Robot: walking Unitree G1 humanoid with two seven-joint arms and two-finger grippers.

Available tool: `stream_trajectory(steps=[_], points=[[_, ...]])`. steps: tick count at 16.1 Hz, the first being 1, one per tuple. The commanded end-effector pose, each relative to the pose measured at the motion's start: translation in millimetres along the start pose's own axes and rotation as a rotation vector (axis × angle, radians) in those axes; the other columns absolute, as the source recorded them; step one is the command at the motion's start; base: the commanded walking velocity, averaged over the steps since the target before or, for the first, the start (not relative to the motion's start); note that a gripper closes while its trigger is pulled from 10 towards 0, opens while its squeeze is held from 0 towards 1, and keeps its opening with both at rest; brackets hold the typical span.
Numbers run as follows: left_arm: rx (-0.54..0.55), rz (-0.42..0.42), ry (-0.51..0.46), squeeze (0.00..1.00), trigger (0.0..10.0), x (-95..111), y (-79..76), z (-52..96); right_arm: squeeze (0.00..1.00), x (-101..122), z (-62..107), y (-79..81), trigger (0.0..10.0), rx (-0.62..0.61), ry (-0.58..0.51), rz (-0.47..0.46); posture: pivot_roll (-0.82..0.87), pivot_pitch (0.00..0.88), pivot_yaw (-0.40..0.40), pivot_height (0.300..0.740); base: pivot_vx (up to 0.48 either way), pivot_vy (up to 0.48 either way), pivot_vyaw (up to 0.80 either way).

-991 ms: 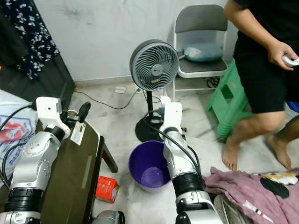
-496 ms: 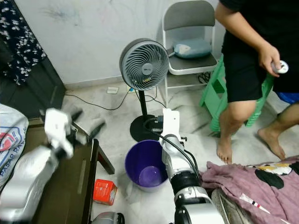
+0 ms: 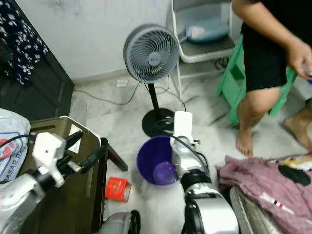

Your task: Clean up the room

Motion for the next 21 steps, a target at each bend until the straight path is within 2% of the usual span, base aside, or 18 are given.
stream_trajectory(steps=[1,3,5,8,12,17,21], points=[[0.009,-0.016,0.022,0.00,10.0,1.3,4.8,9.3,0.00,-2.2,1.8,18.5,10.0,0.040,0.004,0.008,0.25,0.212,0.179,0.740,0.000,0.000,0.00],[0.013,-0.015,0.050,0.00,10.0,1.1,5.3,16.1,0.00,1.2,1.0,30.0,10.0,0.062,0.002,0.009,0.26,0.223,0.187,0.740,0.000,0.000,0.00],[0.011,-0.019,0.078,0.00,10.0,0.6,6.9,25.0,0.00,7.5,2.3,52.2,10.0,0.113,-0.001,0.009,0.28,0.238,0.200,0.740,0.000,0.000,0.00],[0.009,-0.024,0.092,0.00,10.0,0.9,7.9,27.1,0.00,10.2,4.6,66.8,10.0,0.138,-0.004,0.016,0.28,0.247,0.207,0.740,0.000,0.000,0.00],[0.006,-0.021,0.107,0.00,10.0,1.7,7.6,28.2,0.00,4.0,4.8,64.7,10.0,0.112,0.007,0.015,0.29,0.251,0.208,0.740,0.000,0.000,0.00],[0.013,-0.020,0.112,0.00,10.0,2.1,7.4,27.9,0.00,-12.0,4.8,52.1,10.0,0.073,0.049,0.024,0.29,0.252,0.208,0.740,0.000,0.000,0.00],[0.019,-0.024,0.122,0.00,10.0,2.6,8.6,31.9,0.00,-12.2,5.6,55.9,10.0,0.073,0.053,0.030,0.31,0.281,0.217,0.740,0.000,0.000,0.00]])
Point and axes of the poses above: a point about 5 cm out from each wrist's last joint towards the gripper, its own z axis pointing back from the gripper into the wrist, its own x axis along the axis of the wrist's last joint, y = z × x, the point moved 5 cm from there along -z, pointing out of the wrist towards the gripper, and after that the axes turned 15 degrees about -z, right-handed, at the moved point
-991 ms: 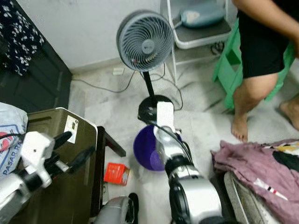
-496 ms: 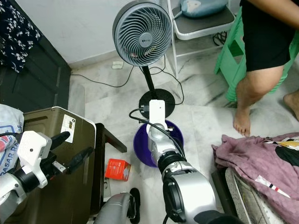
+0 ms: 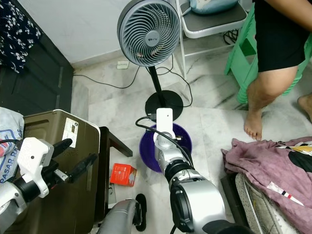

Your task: Clean up the room

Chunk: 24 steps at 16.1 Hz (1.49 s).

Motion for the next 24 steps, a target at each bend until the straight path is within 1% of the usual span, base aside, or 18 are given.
stream_trajectory(steps=[1,3,4,5,8,12,17,20,21,22,23,24], points=[[0.019,-0.021,0.025,0.00,10.0,-0.5,4.9,6.7,0.00,-10.7,3.3,9.5,10.0,0.009,0.032,-0.003,0.32,0.284,0.219,0.740,0.000,0.000,0.00],[0.019,-0.020,0.030,0.00,10.0,-1.0,4.2,8.5,0.00,-9.8,3.3,8.7,10.0,0.000,0.023,0.001,0.32,0.288,0.221,0.740,0.000,0.000,0.00],[0.019,-0.020,0.033,0.00,10.0,-1.4,4.1,8.8,0.85,-8.0,2.9,7.5,10.0,-0.004,0.015,-0.002,0.32,0.290,0.221,0.740,0.000,0.000,0.00],[0.019,-0.019,0.034,0.00,10.0,-1.2,4.4,8.2,1.00,-5.5,2.4,6.4,10.0,-0.009,0.005,-0.001,0.32,0.291,0.222,0.740,0.000,0.000,0.00],[0.019,-0.017,0.033,0.00,10.0,-0.7,4.5,6.7,1.00,-1.9,1.8,4.1,10.0,-0.021,-0.010,0.001,0.31,0.291,0.221,0.740,0.000,0.000,0.00],[0.021,-0.013,0.023,0.00,10.0,-0.2,4.1,1.2,1.00,4.0,0.1,-0.5,10.0,-0.030,-0.029,0.007,0.30,0.276,0.214,0.740,0.000,0.000,0.00],[0.025,-0.010,0.021,0.00,10.0,-1.3,4.0,0.0,1.00,4.1,-0.1,-2.5,10.0,-0.033,-0.033,0.013,0.30,0.267,0.210,0.740,0.000,0.000,0.00],[0.028,-0.005,0.012,0.00,10.0,-1.0,4.0,-5.3,1.00,5.8,-0.9,-5.4,10.0,-0.035,-0.037,0.017,0.28,0.254,0.204,0.740,0.000,0.000,0.00],[0.028,-0.004,0.002,0.00,10.0,-0.1,3.7,-9.2,1.00,9.4,-1.5,-5.9,10.0,-0.031,-0.048,0.012,0.27,0.244,0.200,0.740,0.000,0.000,0.00],[0.033,0.001,-0.025,0.00,10.0,2.8,4.2,-18.1,1.00,15.7,-1.8,-4.7,10.0,-0.017,-0.071,-0.009,0.24,0.220,0.184,0.740,0.000,0.000,0.00],[0.036,0.003,-0.042,0.00,10.0,5.1,4.7,-25.7,1.00,18.0,-1.6,-3.7,10.0,-0.003,-0.082,-0.017,0.21,0.201,0.172,0.740,0.000,0.000,0.00],[0.045,0.009,-0.073,0.00,10.0,10.4,5.3,-36.6,1.00,19.6,-1.2,-3.0,10.0,0.018,-0.095,-0.018,0.20,0.187,0.164,0.740,0.000,0.000,0.00]])
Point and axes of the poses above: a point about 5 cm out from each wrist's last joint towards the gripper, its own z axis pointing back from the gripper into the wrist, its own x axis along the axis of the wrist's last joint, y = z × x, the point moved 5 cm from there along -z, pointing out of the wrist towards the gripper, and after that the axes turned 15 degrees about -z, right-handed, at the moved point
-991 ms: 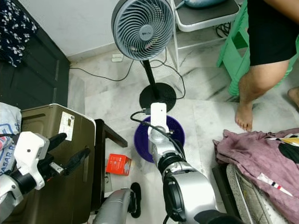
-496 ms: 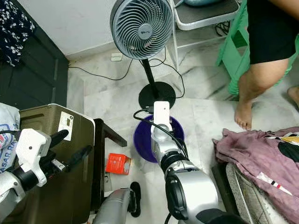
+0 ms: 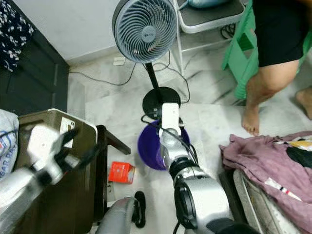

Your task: Clean up the room

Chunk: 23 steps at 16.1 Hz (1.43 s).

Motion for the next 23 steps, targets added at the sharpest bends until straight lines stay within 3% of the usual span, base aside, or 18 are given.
stream_trajectory(steps=[1,2,5,7,10,12,16,20,23], points=[[0.020,-0.010,0.036,0.00,10.0,-8.6,3.1,2.9,1.00,-7.5,3.4,7.7,10.0,0.028,0.013,-0.007,0.20,0.187,0.164,0.740,0.000,0.000,0.00],[0.021,-0.003,-0.003,0.00,10.0,-3.3,1.5,-10.9,1.00,-10.4,6.0,3.8,10.0,0.051,-0.001,0.006,0.15,0.141,0.142,0.740,0.000,0.000,0.00],[0.033,0.001,-0.045,0.00,10.0,0.6,2.4,-29.9,1.00,-14.8,15.0,-11.3,10.0,0.103,-0.025,0.036,0.11,0.086,0.121,0.740,0.000,0.000,0.00],[0.049,0.006,-0.082,0.00,10.0,1.8,5.5,-45.3,1.00,-0.9,36.8,-35.0,10.0,0.143,-0.100,0.081,0.05,0.035,0.105,0.740,0.000,0.000,0.00],[0.078,0.012,-0.099,0.00,10.0,1.2,9.3,-61.9,1.00,10.4,58.3,-53.5,10.0,0.166,-0.147,0.072,0.01,0.000,0.092,0.740,0.000,0.000,0.00],[0.099,0.005,-0.116,0.00,10.0,0.7,10.5,-67.2,1.00,13.0,89.4,-62.8,10.0,0.226,-0.168,0.050,-0.01,0.000,0.083,0.740,0.000,0.000,0.00],[0.140,0.003,-0.140,0.00,10.0,-0.9,15.8,-71.1,1.00,3.7,117.8,-74.5,10.0,0.279,-0.151,0.028,-0.02,0.000,0.065,0.740,0.000,0.000,0.00],[0.169,-0.008,-0.146,0.00,10.0,-6.0,19.5,-69.2,1.00,23.6,126.3,-76.7,10.0,0.278,-0.239,-0.007,-0.03,0.000,0.073,0.740,0.000,0.000,0.00],[0.189,-0.003,-0.150,0.00,10.0,-6.5,25.1,-72.7,1.00,34.9,121.5,-71.7,10.0,0.282,-0.286,-0.008,-0.04,0.000,0.077,0.740,0.000,0.000,0.00]])
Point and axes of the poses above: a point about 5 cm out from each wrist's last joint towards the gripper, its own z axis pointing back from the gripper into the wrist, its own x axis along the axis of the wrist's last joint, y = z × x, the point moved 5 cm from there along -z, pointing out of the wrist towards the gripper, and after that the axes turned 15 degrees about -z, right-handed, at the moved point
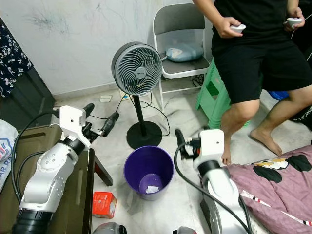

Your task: Clean up the room

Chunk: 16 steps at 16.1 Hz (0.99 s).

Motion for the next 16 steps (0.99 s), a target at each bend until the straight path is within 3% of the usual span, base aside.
stream_trajectory(steps=[1,4,6,7,8,12,13,16], points=[[0.015,-0.014,-0.013,0.00,10.0,2.7,4.2,-3.4,1.00,7.1,-6.3,3.3,10.0,0.006,-0.031,-0.002,-0.05,0.000,0.076,0.740,0.000,0.000,0.00],[0.020,-0.012,-0.048,0.00,10.0,10.4,2.2,-15.1,1.00,13.5,-18.2,8.4,10.0,0.027,-0.045,0.043,-0.06,0.000,0.066,0.740,0.000,0.000,0.00],[0.013,-0.009,-0.048,0.00,10.0,9.2,-2.1,-16.1,0.90,11.2,-18.1,8.8,10.0,0.034,-0.035,0.060,-0.06,0.000,0.061,0.740,0.000,0.000,0.80],[0.017,-0.007,-0.043,0.00,10.0,7.5,-2.2,-15.7,0.56,11.1,-17.6,8.1,10.0,0.034,-0.033,0.060,-0.06,0.000,0.058,0.740,0.000,0.000,0.80],[0.023,-0.006,-0.038,0.00,10.0,6.0,-1.6,-15.5,0.51,10.6,-17.7,7.8,10.0,0.034,-0.030,0.060,-0.06,0.000,0.057,0.740,0.000,0.000,0.80],[0.020,0.039,-0.027,0.00,10.0,0.0,-4.6,-15.7,0.48,9.1,-21.3,8.4,10.0,0.047,-0.021,0.082,-0.07,0.000,0.047,0.740,0.000,0.000,0.80],[0.022,0.037,-0.030,0.00,10.0,0.5,-5.1,-16.9,0.02,10.5,-23.3,9.2,10.0,0.052,-0.024,0.090,-0.07,0.000,0.043,0.740,0.000,0.000,0.80],[0.017,0.036,-0.036,0.00,10.0,1.5,-6.8,-18.5,0.00,10.5,-25.3,9.5,10.0,0.058,-0.022,0.097,-0.07,0.000,0.041,0.740,0.000,0.000,0.80]])
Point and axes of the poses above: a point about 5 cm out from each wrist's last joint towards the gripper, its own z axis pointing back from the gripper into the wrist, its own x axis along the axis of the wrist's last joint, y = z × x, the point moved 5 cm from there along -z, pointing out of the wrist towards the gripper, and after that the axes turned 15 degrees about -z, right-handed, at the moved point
